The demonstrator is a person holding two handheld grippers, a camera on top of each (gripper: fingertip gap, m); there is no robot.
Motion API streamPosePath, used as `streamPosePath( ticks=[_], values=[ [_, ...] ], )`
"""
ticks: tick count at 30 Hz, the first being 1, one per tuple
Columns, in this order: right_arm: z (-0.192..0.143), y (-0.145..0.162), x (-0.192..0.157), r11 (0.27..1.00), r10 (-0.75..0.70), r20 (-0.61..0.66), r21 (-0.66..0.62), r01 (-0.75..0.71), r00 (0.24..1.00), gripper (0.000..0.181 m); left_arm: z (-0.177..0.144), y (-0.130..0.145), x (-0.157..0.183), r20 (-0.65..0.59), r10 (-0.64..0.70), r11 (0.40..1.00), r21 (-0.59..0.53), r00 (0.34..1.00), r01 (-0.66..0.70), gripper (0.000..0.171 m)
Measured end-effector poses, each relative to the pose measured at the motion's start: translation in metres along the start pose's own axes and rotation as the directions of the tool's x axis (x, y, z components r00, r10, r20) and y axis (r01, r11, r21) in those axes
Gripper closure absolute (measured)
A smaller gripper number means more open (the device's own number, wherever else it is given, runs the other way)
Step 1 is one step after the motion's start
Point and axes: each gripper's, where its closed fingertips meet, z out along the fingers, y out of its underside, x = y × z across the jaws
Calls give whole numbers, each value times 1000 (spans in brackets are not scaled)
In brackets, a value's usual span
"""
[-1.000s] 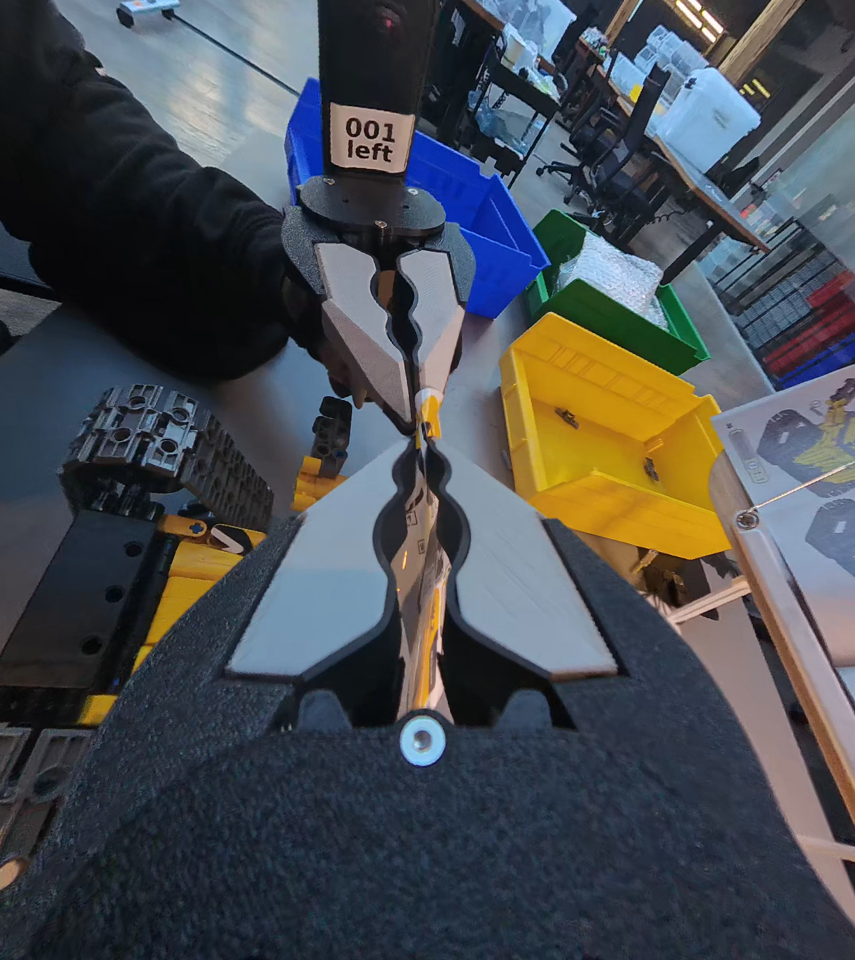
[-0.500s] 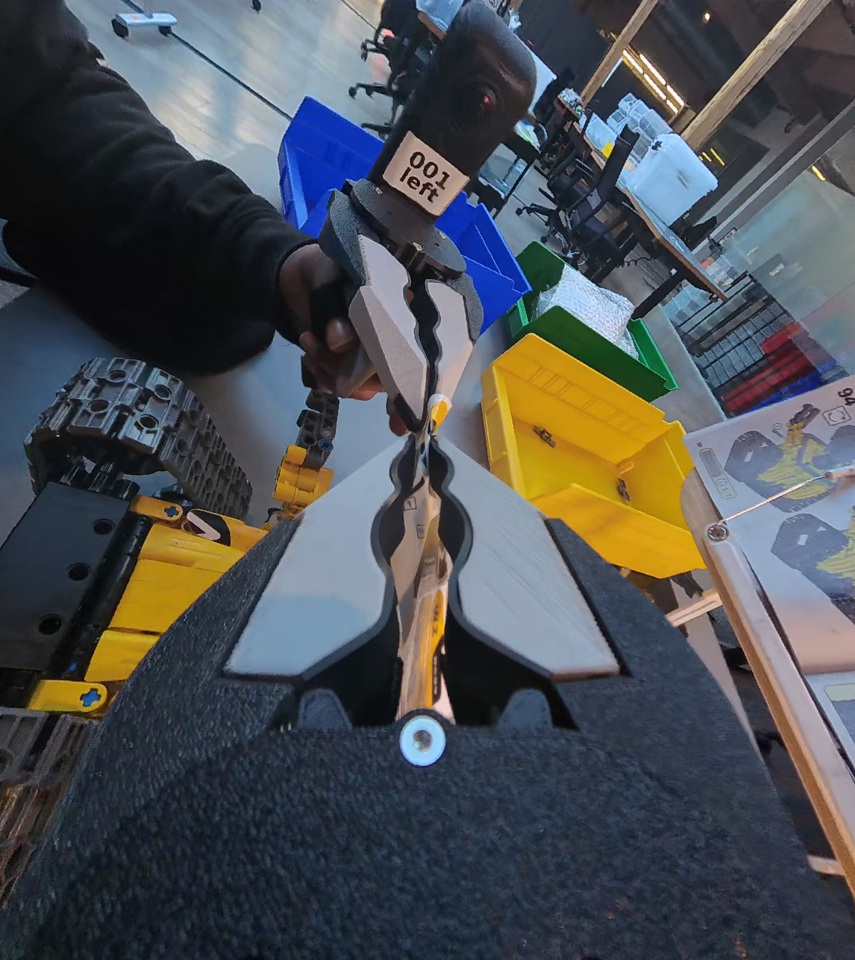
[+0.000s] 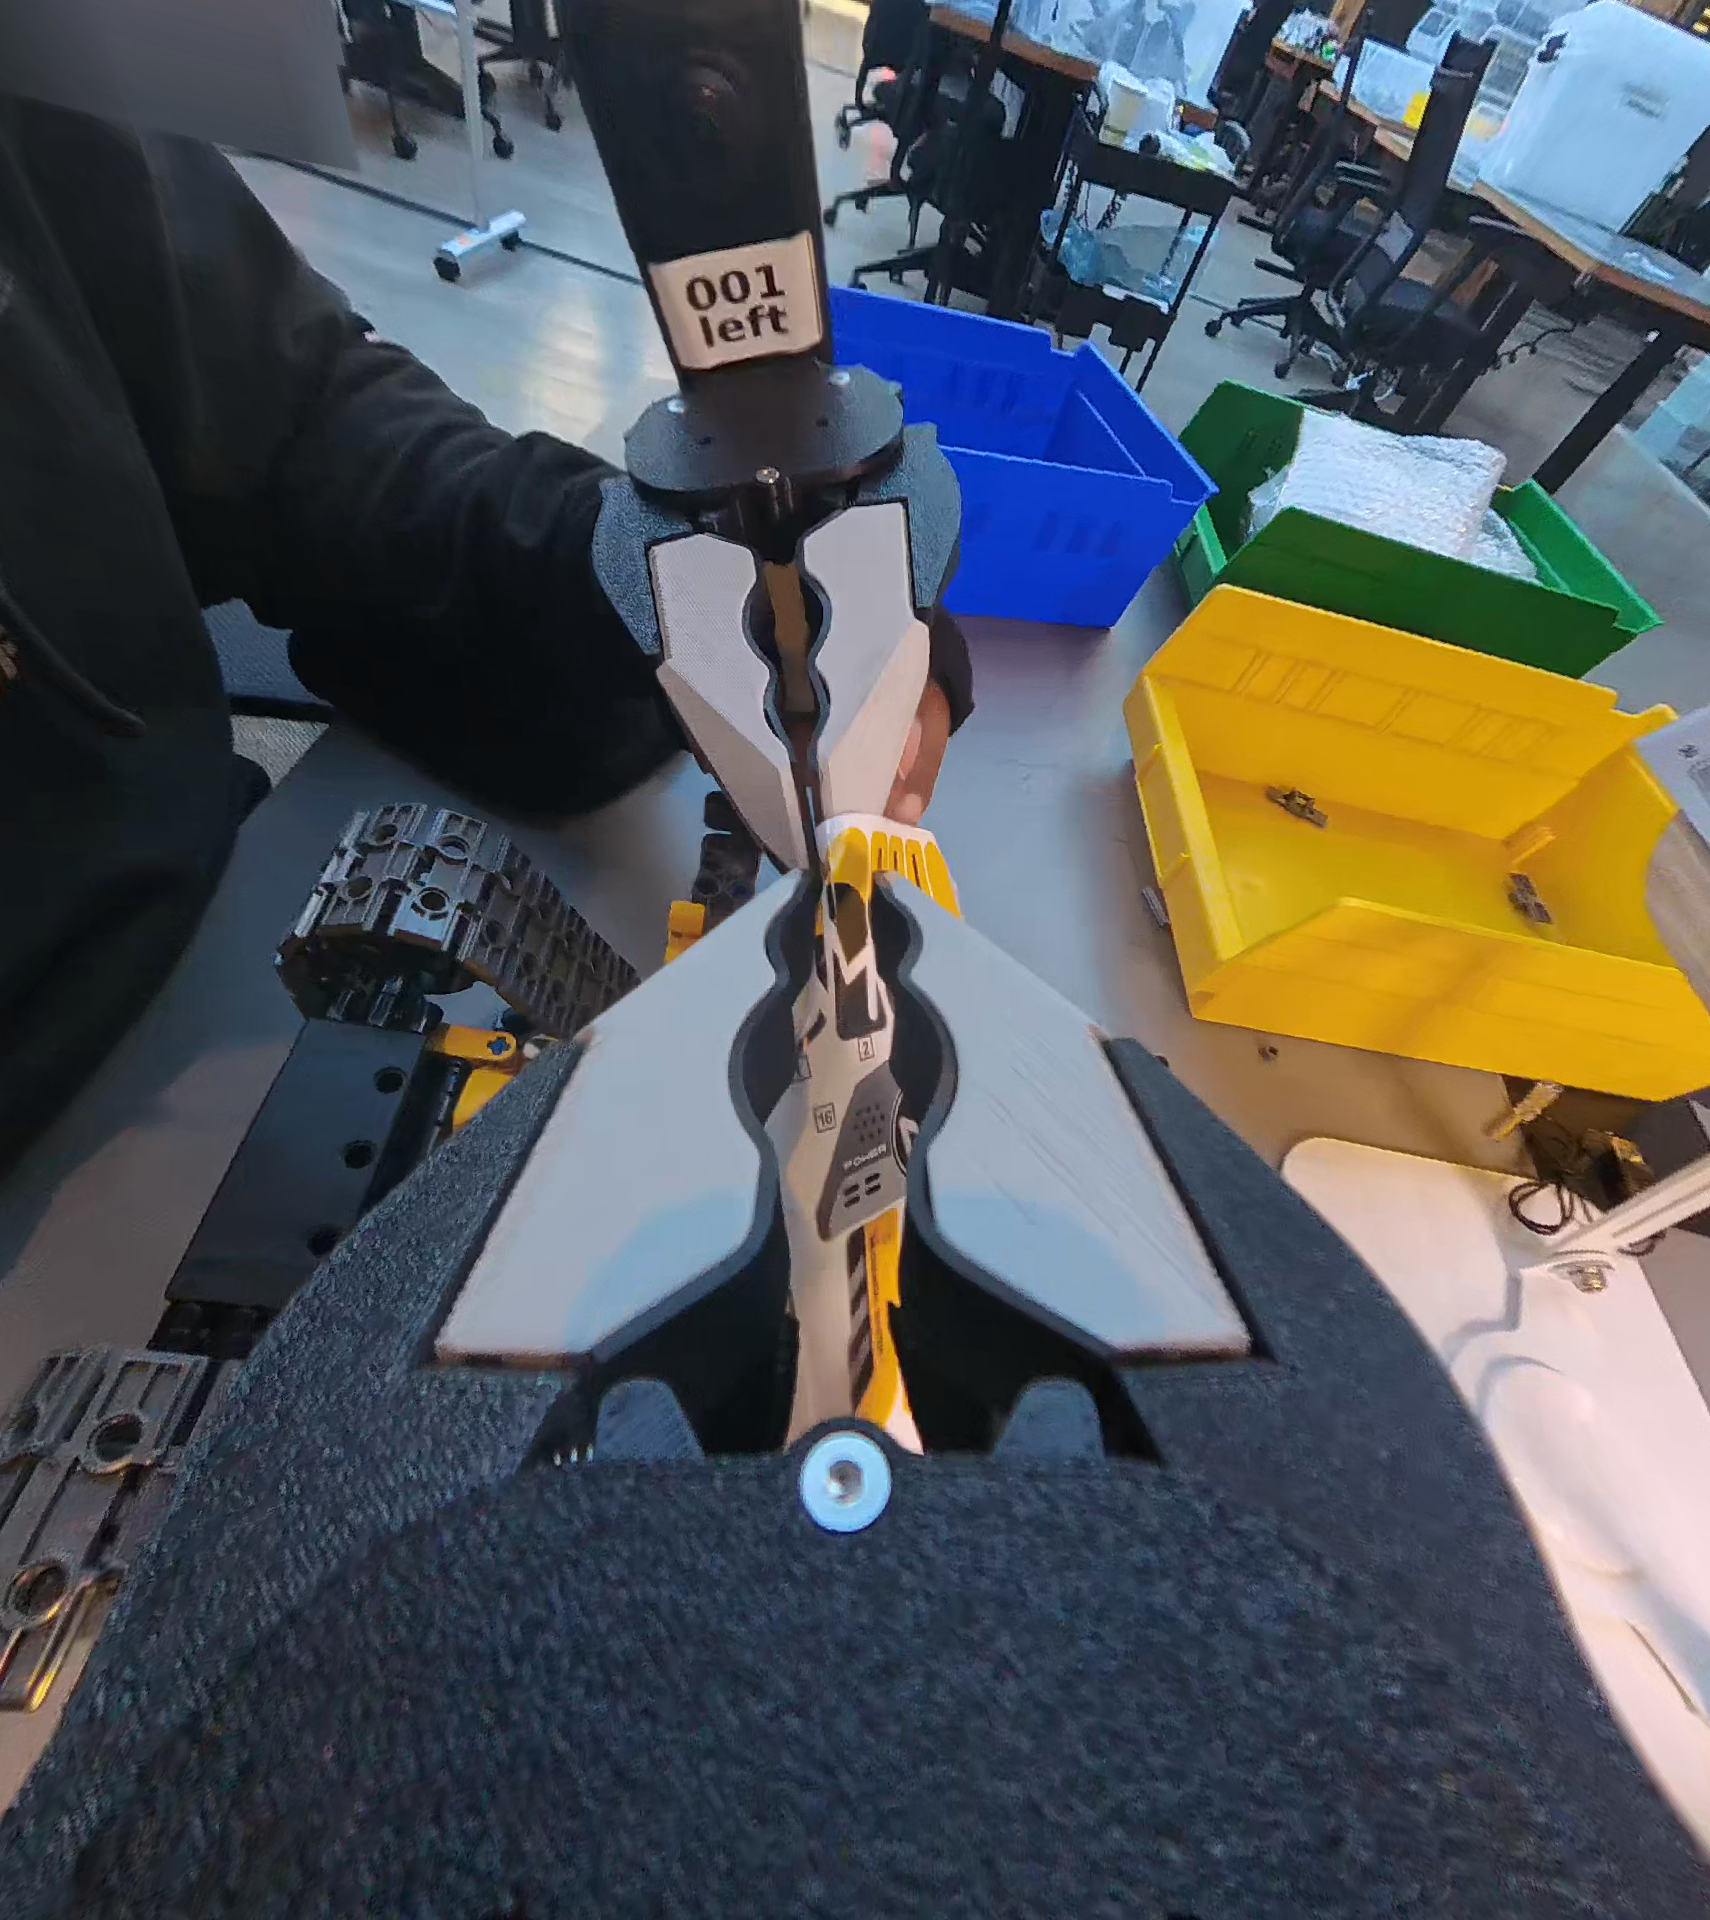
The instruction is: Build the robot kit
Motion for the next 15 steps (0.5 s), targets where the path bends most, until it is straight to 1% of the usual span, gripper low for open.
streamPosePath(
  ticks=[3,7,9,11,13,15],
  values=[
    [1,-1,-1,1000,-27,-9,-14,27,1000,176,-1,0,-1,38,91,995,-30,995,-90,171],
    [1,0,-4,1000,-3,23,-17,4,1000,178,0,1,0,68,232,971,-80,970,-227,171],
    [1,1,-5,999,40,53,-6,-40,998,179,1,2,1,84,312,947,-108,946,-303,171],
    [-1,0,-7,992,123,108,17,-125,987,179,1,2,2,96,375,923,-132,922,-362,171],
    [-2,1,-9,984,172,152,23,-178,973,180,2,3,3,96,418,903,-150,904,-402,171],
    [-4,0,-11,974,210,192,38,-221,959,180,2,0,5,98,432,897,-146,897,-416,171]
  ],
)
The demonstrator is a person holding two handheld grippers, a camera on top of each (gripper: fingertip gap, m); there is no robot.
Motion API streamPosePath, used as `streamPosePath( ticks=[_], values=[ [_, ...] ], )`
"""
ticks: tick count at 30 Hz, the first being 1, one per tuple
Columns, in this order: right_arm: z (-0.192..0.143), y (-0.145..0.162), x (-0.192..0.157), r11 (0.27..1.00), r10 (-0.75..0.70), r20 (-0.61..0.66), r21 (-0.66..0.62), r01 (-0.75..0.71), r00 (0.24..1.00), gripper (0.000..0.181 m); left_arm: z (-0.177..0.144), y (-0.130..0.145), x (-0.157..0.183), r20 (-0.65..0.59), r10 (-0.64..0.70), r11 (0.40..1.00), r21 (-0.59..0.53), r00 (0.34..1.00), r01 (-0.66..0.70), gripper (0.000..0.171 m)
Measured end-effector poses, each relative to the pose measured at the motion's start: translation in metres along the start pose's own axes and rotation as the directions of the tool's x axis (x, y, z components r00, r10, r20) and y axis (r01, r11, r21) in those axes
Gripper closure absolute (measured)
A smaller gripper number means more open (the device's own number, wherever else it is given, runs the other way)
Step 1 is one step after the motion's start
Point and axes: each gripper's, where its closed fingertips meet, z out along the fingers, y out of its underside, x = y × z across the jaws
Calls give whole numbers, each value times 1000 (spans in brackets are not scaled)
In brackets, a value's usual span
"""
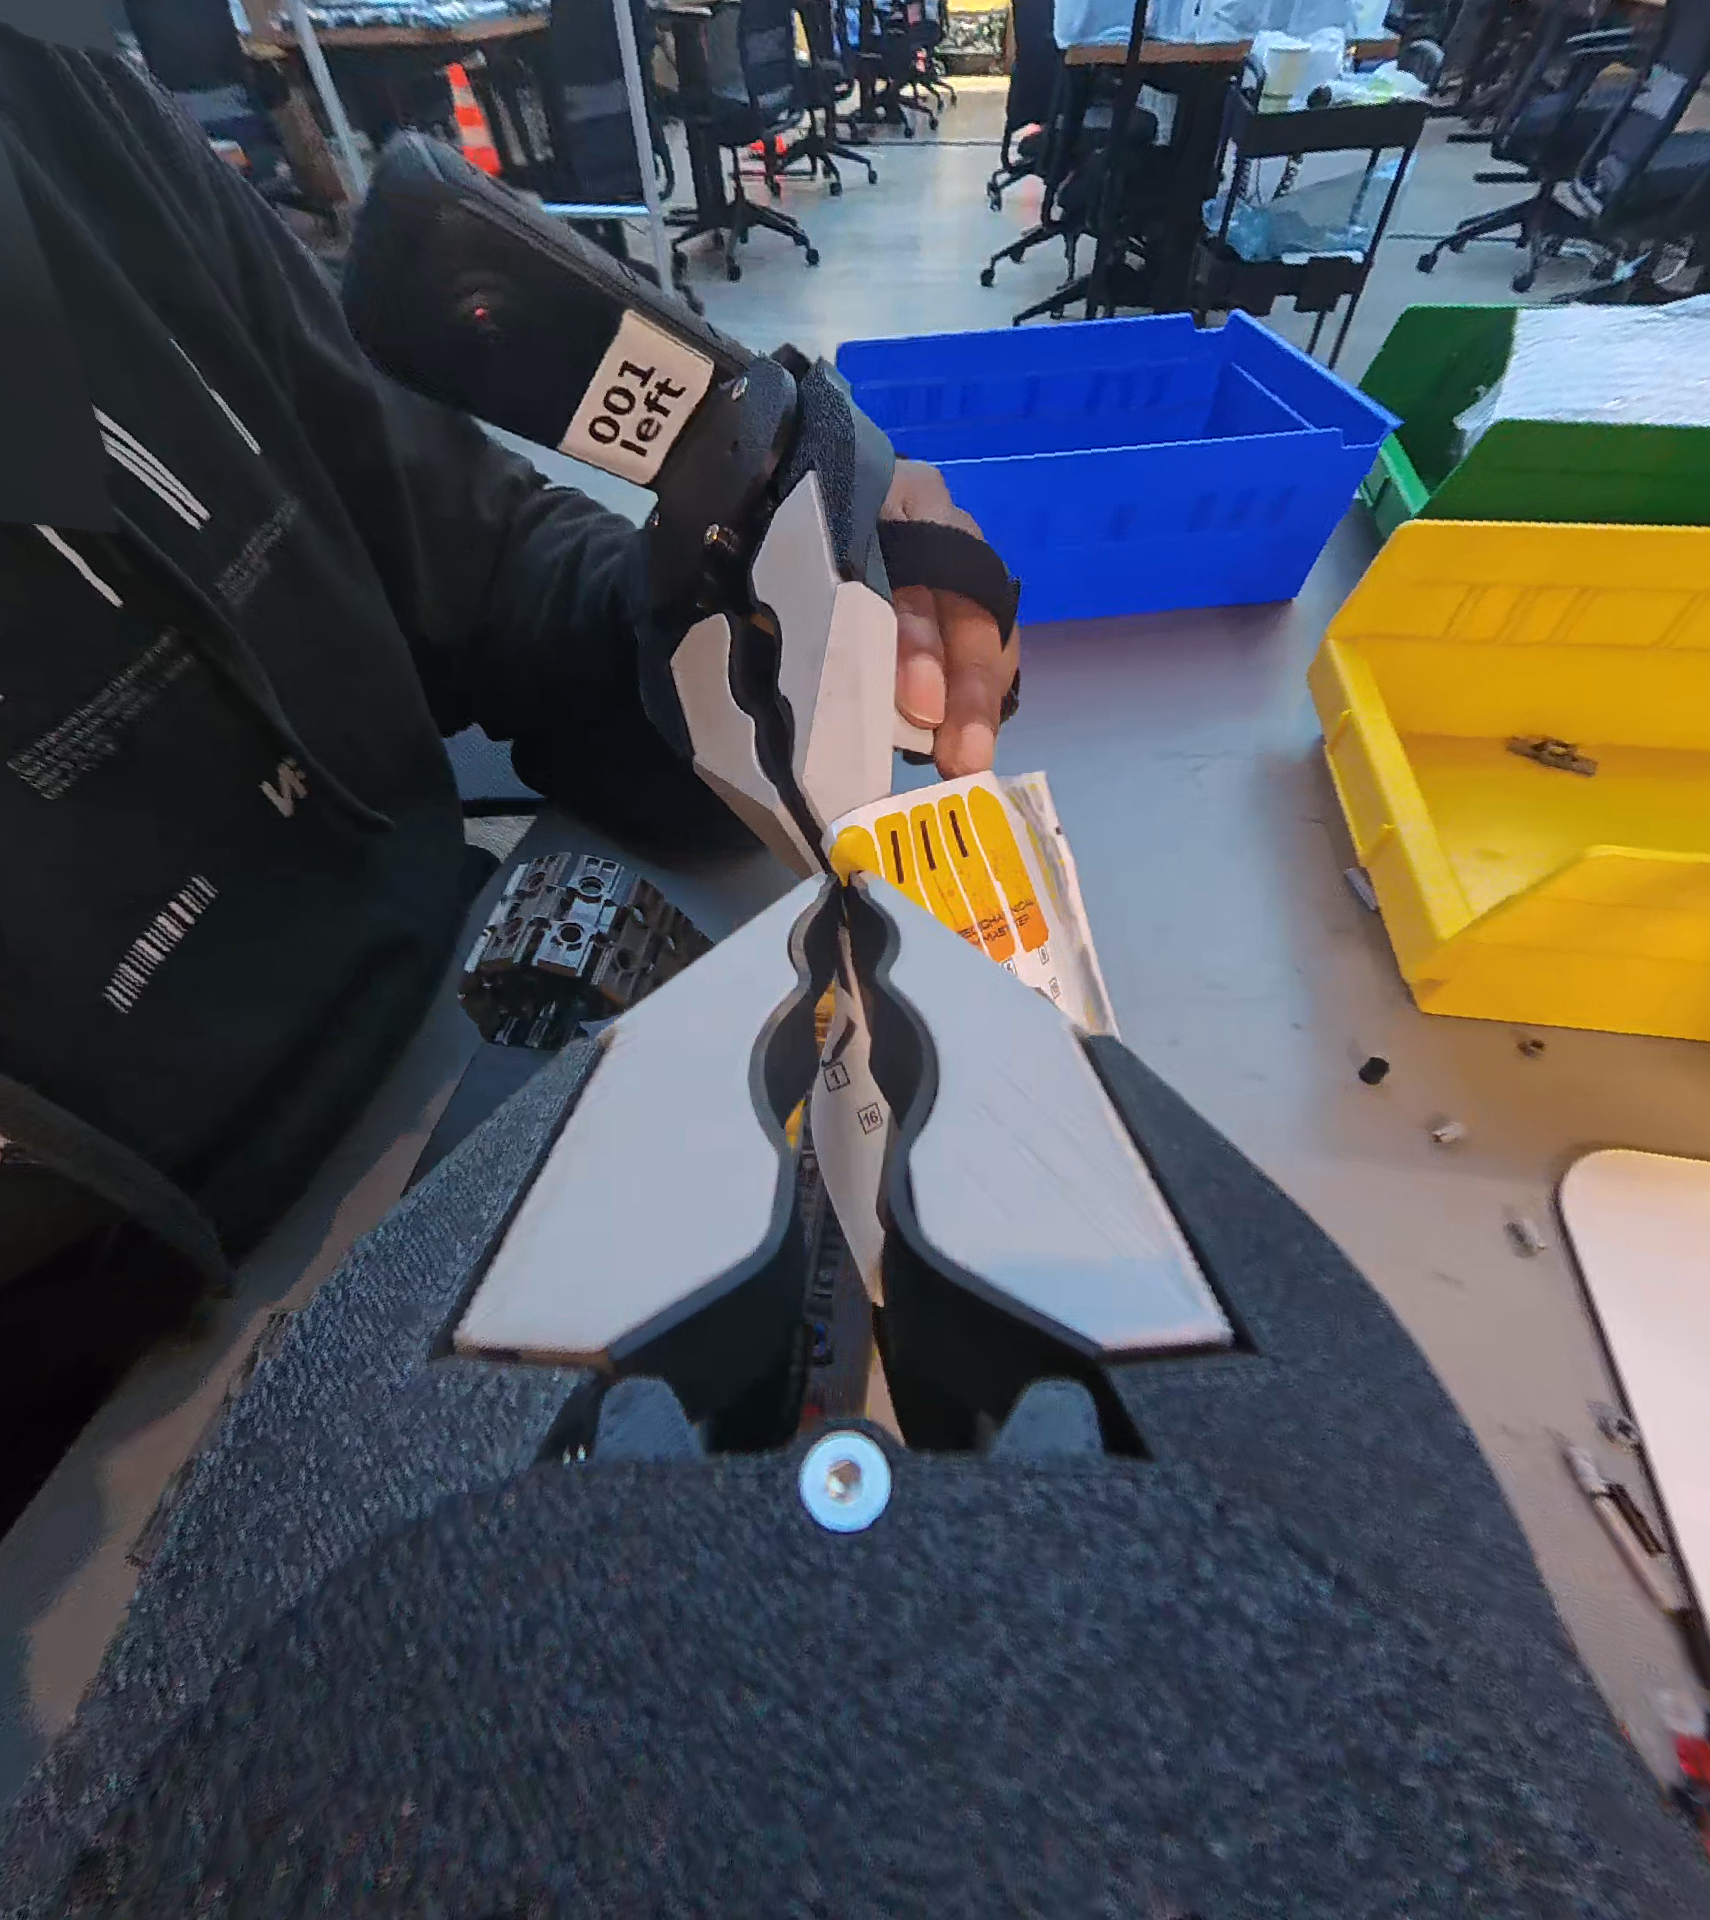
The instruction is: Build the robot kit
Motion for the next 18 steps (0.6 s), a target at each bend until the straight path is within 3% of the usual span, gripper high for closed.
streamPosePath(
  ticks=[6,18],
  values=[
    [-2,-2,0,998,54,38,32,-56,998,181,0,0,-1,11,13,1000,-5,1000,-13,171],
    [2,-2,-2,991,-98,-72,-97,91,993,179,0,0,0,18,81,996,-37,997,-80,171]
  ],
)
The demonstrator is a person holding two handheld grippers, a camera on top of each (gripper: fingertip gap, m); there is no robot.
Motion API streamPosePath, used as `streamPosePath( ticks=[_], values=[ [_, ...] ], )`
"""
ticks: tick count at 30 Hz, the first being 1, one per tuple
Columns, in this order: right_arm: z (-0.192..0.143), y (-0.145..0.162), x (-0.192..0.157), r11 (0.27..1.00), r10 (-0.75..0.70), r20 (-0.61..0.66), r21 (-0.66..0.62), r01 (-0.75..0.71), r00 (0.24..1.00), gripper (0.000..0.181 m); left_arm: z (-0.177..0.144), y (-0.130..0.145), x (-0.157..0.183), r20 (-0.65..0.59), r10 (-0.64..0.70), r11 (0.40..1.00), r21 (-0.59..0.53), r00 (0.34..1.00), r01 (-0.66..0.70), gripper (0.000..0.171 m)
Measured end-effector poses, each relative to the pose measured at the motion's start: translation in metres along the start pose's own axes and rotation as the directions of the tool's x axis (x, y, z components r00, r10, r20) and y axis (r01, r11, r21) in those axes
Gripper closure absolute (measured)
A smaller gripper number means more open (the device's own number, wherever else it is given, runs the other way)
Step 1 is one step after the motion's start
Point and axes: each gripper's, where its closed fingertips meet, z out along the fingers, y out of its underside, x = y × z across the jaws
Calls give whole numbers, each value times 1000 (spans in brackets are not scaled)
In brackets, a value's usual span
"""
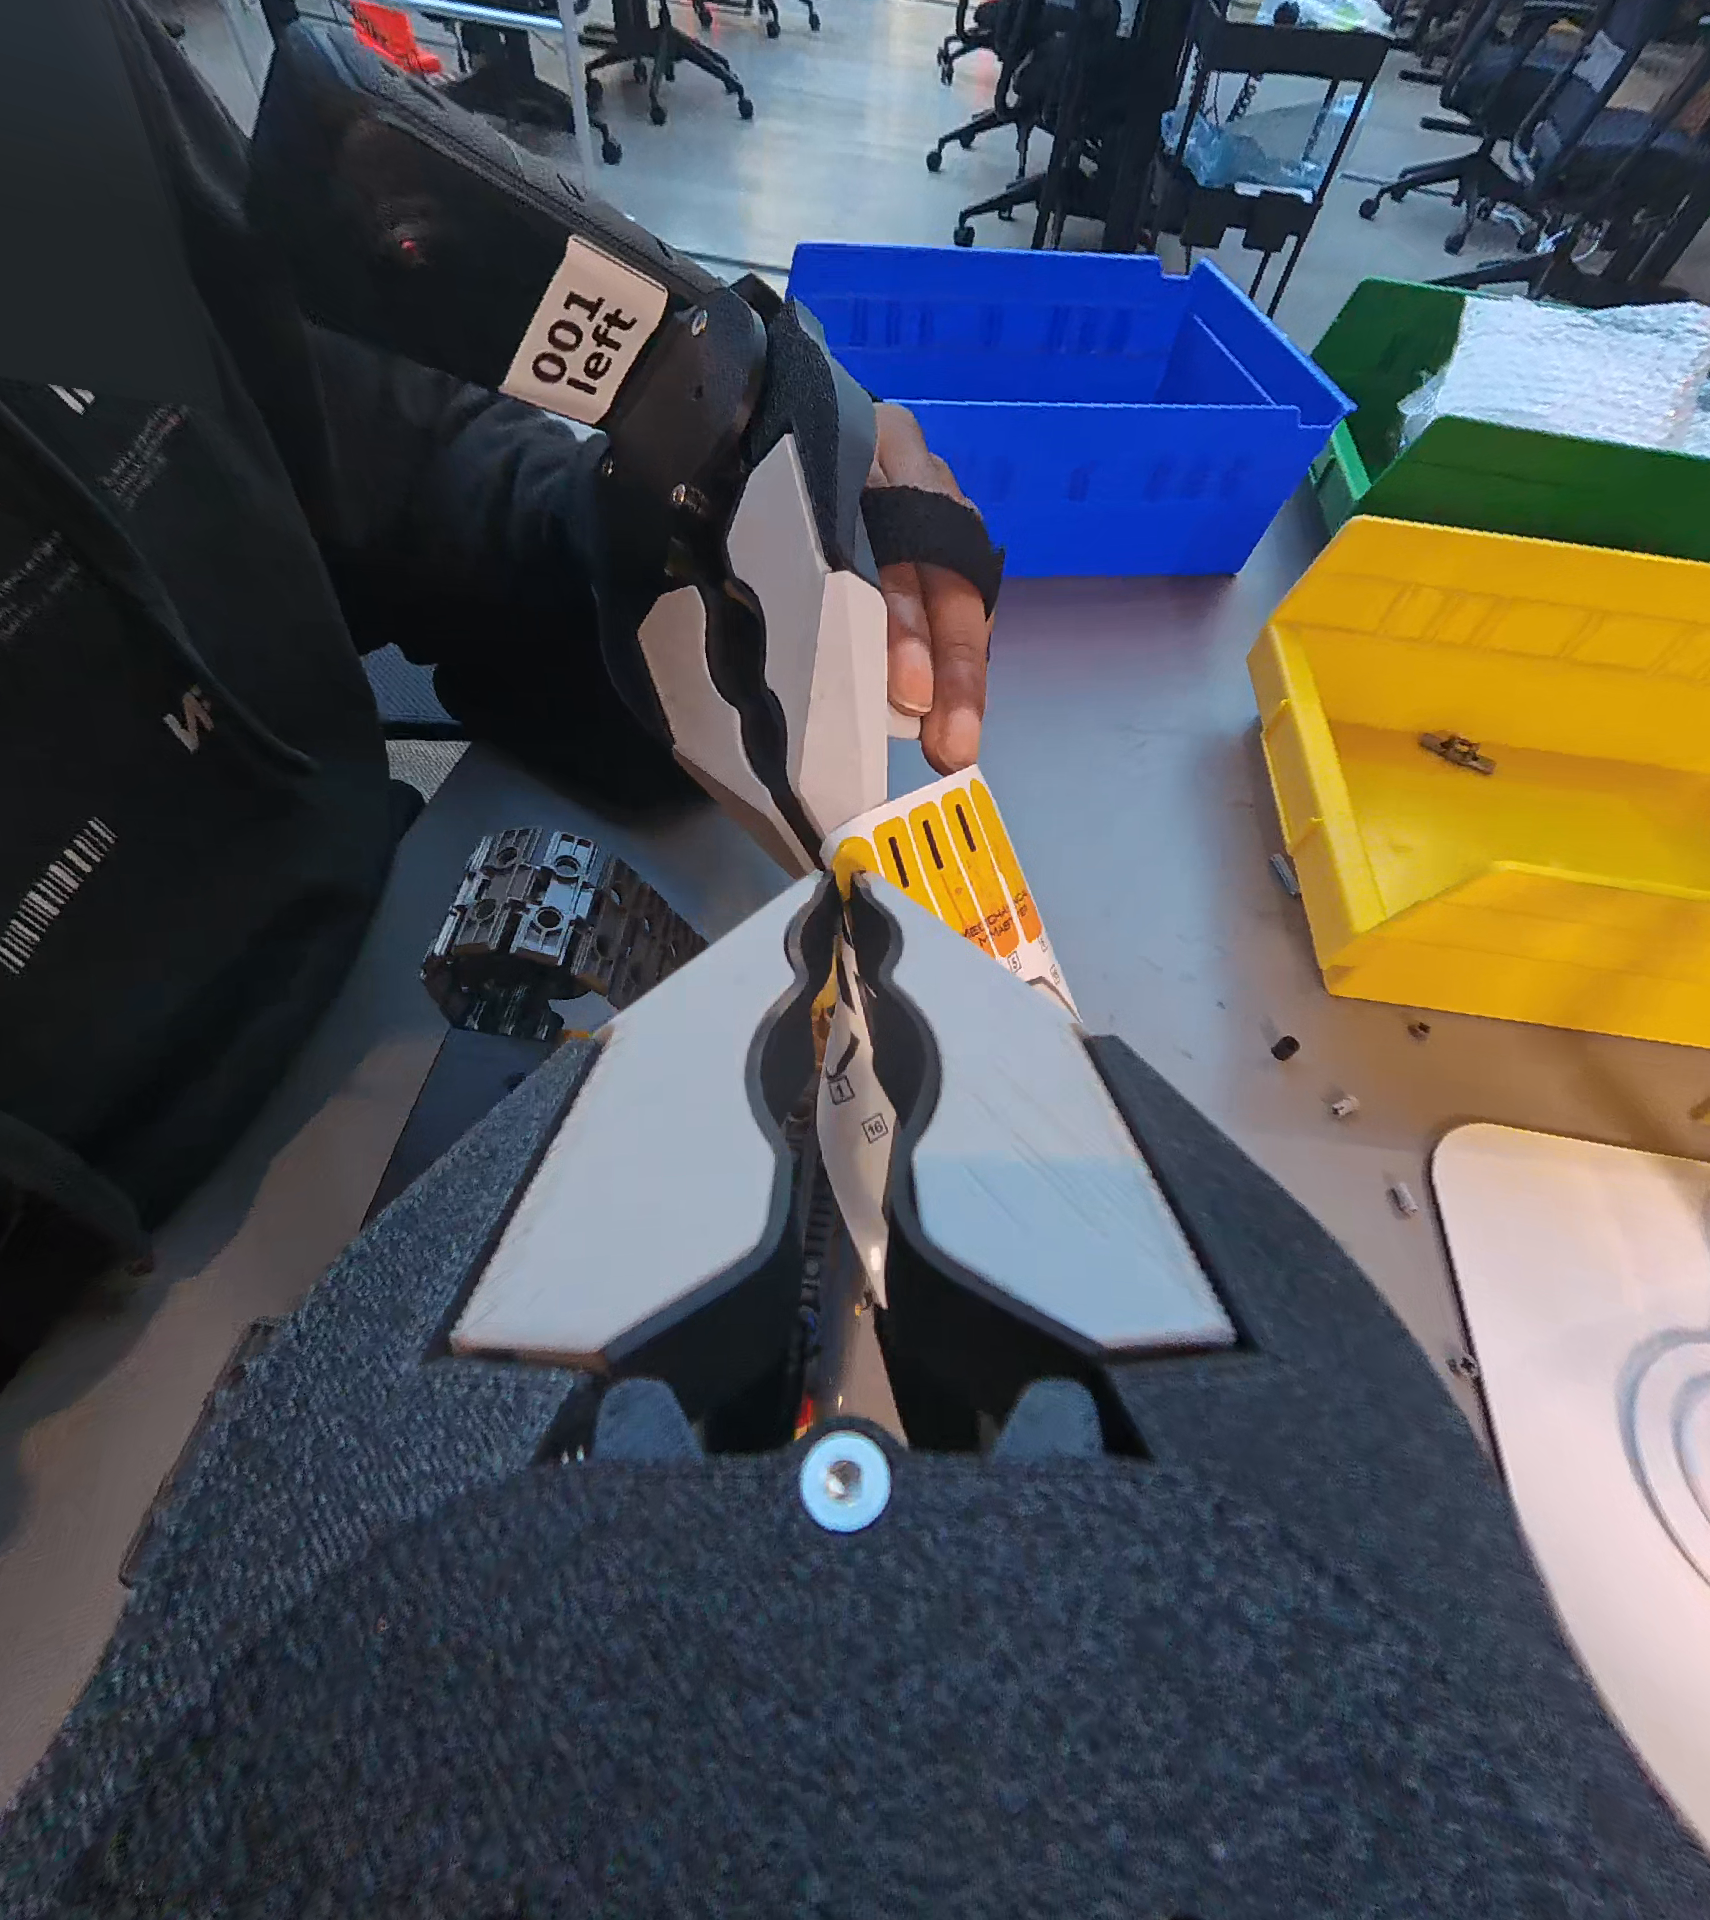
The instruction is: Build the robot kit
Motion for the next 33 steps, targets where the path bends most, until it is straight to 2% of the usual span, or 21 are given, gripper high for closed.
streamPosePath(
  ticks=[4,7,10,22,26,28,33],
  values=[
    [0,0,1,999,43,4,-2,-43,999,180,0,2,-2,21,40,999,-22,999,-40,171],
    [0,-3,3,979,201,54,28,-203,978,181,-1,2,-5,43,65,997,-32,997,-64,171],
    [-1,-6,3,951,294,119,69,-303,948,181,-2,1,-7,56,76,997,-31,996,-74,171],
    [-10,-16,17,867,428,198,187,-463,882,181,-3,2,-11,73,57,998,-36,996,-55,171],
    [-12,-19,18,868,417,192,205,-452,888,181,-3,8,-17,80,-33,999,-23,996,35,171],
    [-15,-24,19,863,409,196,234,-448,891,181,-4,9,-21,73,-135,991,5,988,135,171],
    [-24,-38,24,860,356,168,327,-393,919,181,-4,23,-30,27,-409,913,25,912,408,171]
  ],
)
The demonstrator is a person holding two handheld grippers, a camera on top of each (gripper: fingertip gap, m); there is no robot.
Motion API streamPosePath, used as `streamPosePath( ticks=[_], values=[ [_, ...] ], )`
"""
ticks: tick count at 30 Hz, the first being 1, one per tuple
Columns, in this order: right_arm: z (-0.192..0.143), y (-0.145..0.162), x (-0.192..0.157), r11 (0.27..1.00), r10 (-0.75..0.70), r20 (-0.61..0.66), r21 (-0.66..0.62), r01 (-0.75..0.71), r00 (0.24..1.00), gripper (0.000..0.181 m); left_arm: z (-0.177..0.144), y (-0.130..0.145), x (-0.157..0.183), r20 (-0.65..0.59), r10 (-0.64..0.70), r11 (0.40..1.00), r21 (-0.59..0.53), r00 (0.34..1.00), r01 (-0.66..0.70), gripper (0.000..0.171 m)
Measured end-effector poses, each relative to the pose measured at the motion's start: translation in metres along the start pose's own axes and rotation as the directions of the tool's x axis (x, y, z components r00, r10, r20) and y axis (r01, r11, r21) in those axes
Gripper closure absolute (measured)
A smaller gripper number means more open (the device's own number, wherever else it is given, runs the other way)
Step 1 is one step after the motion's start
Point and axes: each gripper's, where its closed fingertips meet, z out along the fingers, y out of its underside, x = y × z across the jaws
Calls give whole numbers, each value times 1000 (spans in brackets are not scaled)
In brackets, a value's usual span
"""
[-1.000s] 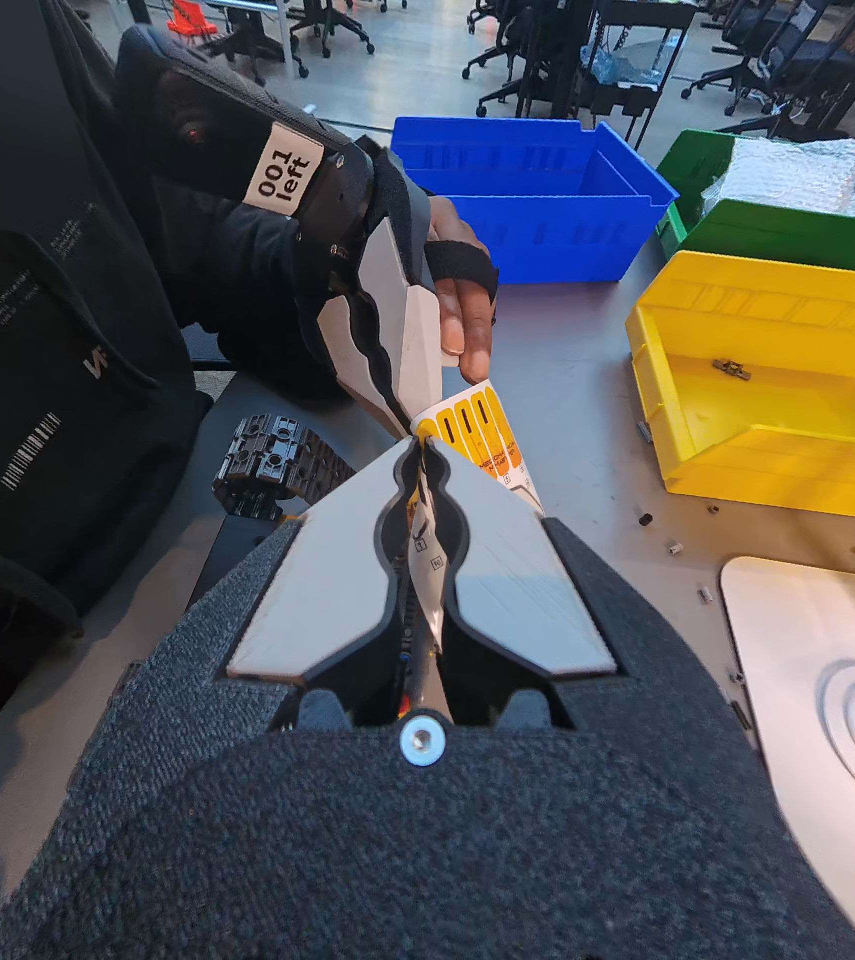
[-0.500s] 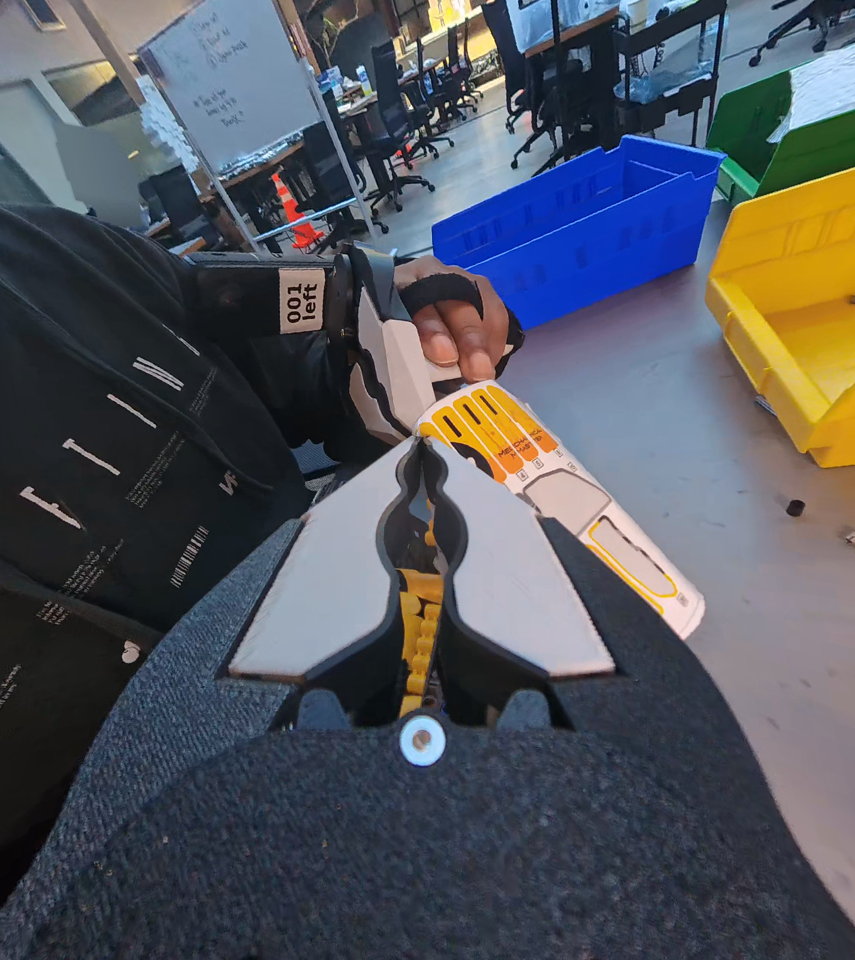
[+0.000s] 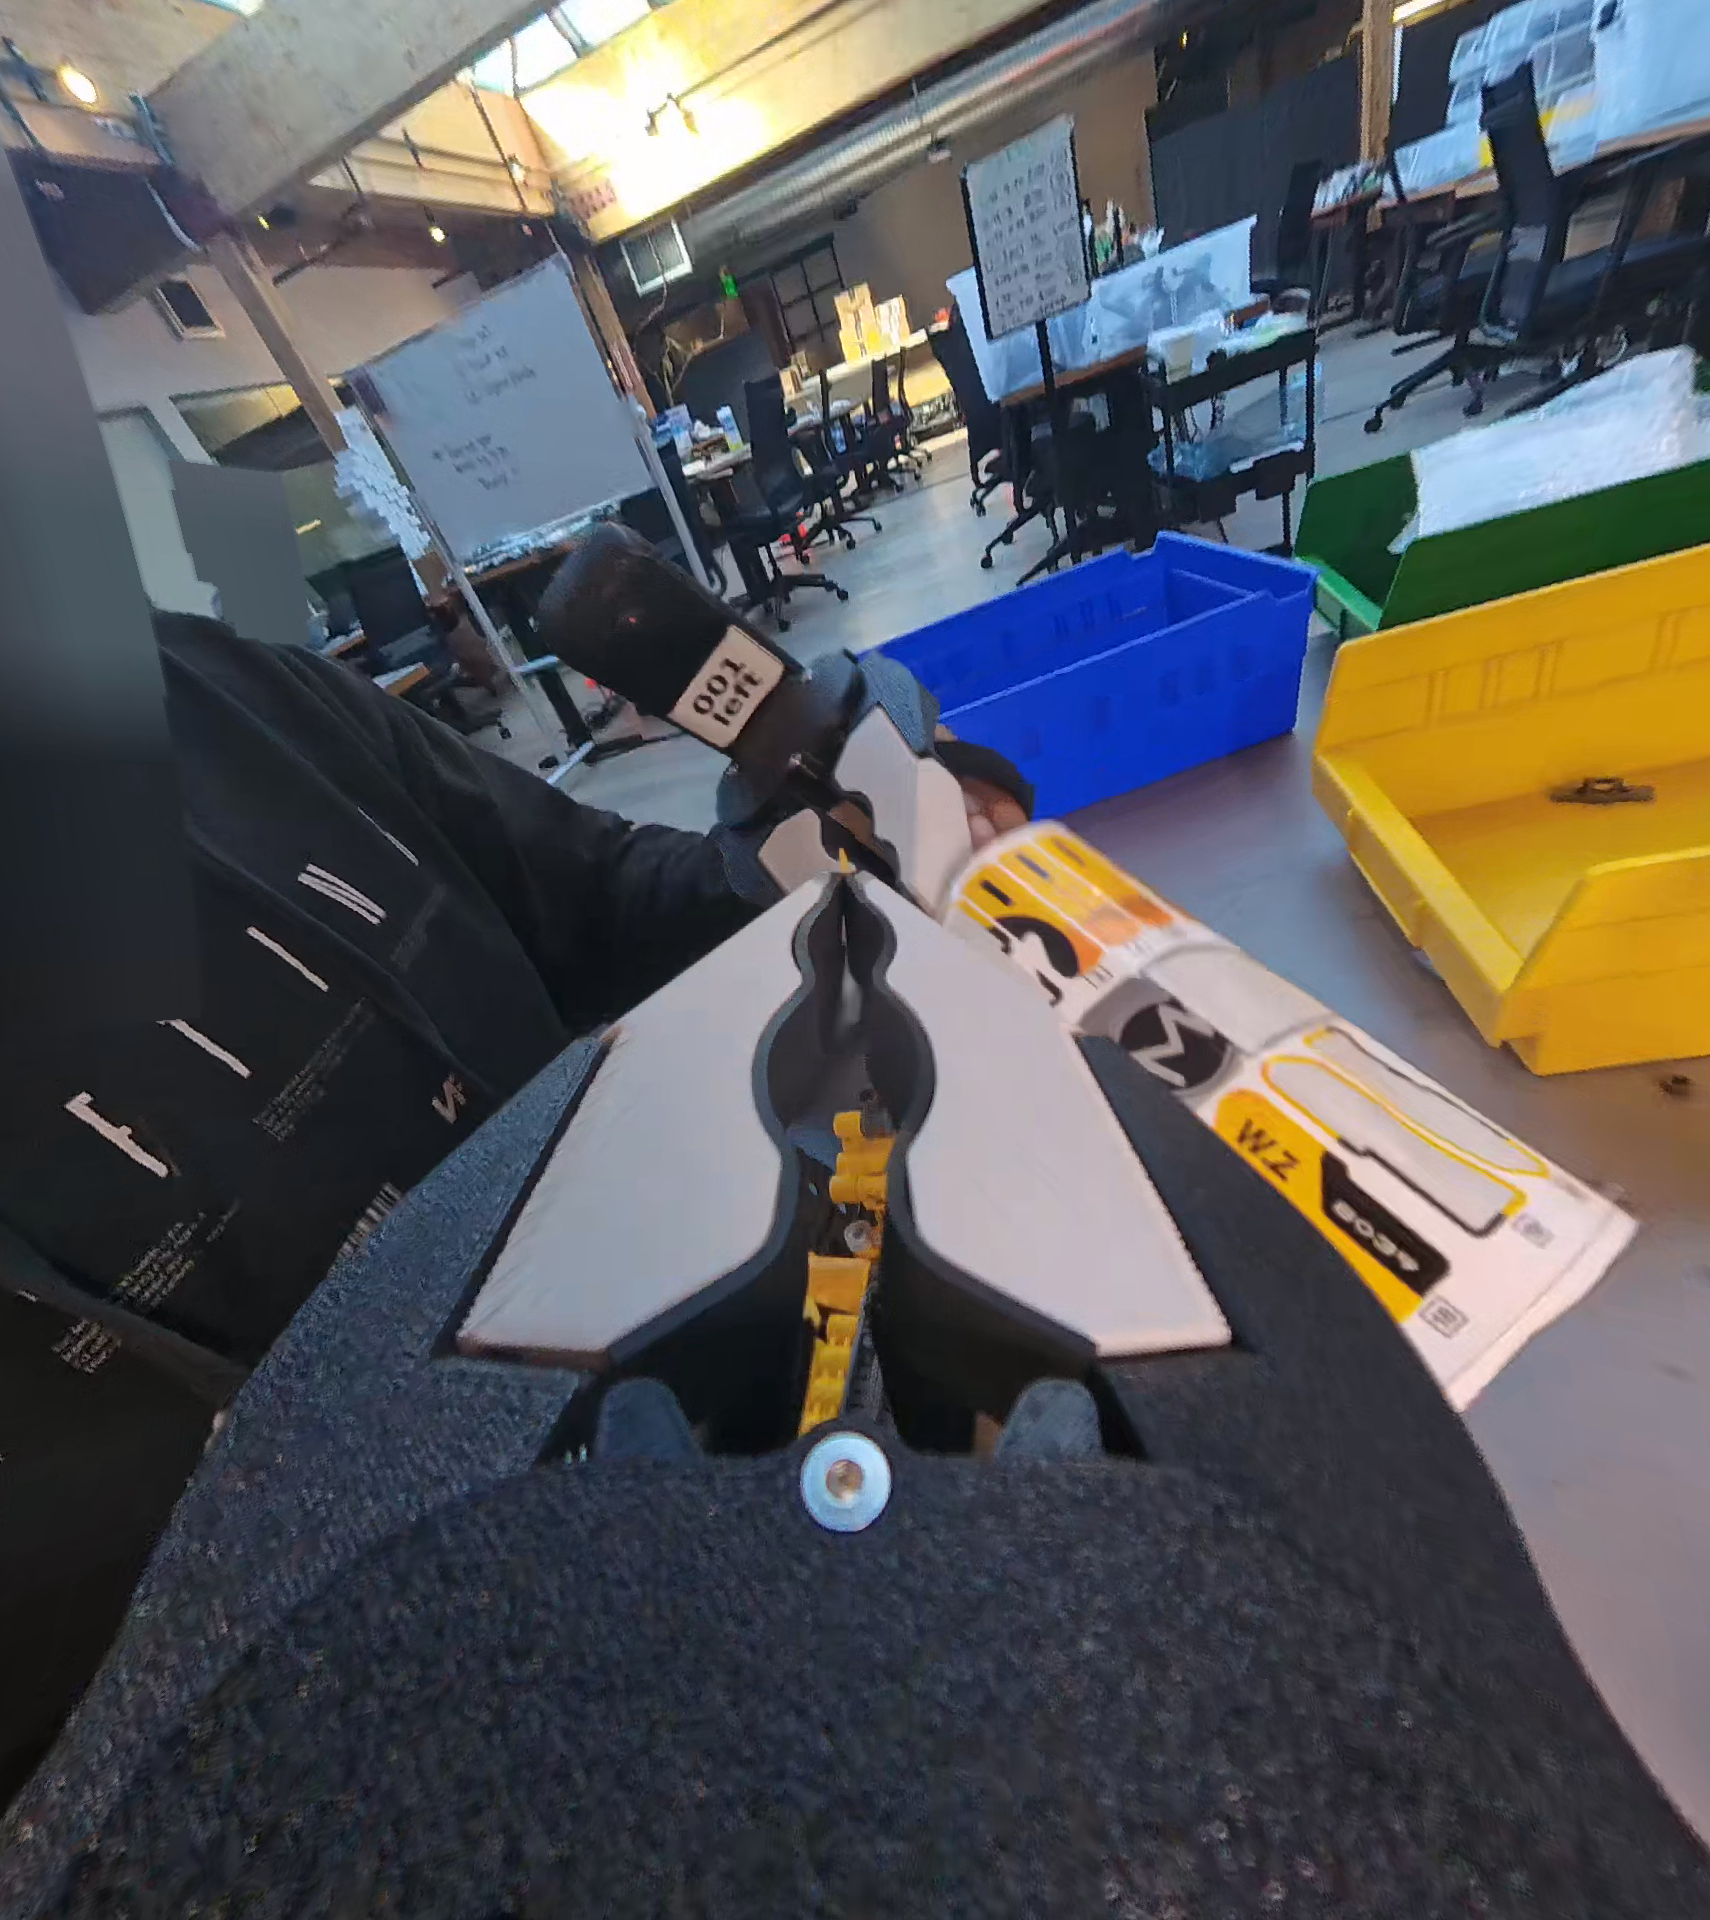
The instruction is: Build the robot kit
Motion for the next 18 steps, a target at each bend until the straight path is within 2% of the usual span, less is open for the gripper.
streamPosePath(
  ticks=[4,6,8,10,13,15,16,17,18],
  values=[
    [-12,-17,2,997,-18,-29,81,20,999,181,-4,11,-12,-61,-228,973,-1,972,229,171],
    [-16,-23,0,994,-22,-31,102,26,999,181,-8,22,-21,-70,-299,954,-24,952,298,171],
    [-18,-26,0,993,-40,-45,111,45,998,181,-14,27,-33,-82,-365,930,17,927,368,171],
    [-20,-28,0,992,-42,-46,119,47,998,181,-23,20,-46,-100,-393,910,100,914,402,171],
    [-21,-29,-1,991,-54,-53,120,60,997,181,-44,-5,-60,-114,-370,899,208,922,386,171],
    [-23,-30,-2,991,-64,-61,117,71,996,181,-55,6,-57,-112,-407,901,114,907,418,171],
    [-25,-31,-3,990,-71,-68,115,79,995,181,-60,23,-47,-139,-490,869,6,861,495,171],
    [-27,-31,-3,990,-80,-77,110,88,994,181,-67,45,-32,-149,-611,792,-132,778,597,171],
    [-30,-32,-3,990,-88,-86,101,97,992,181,-73,70,-20,-91,-723,683,-245,685,689,171]
  ],
)
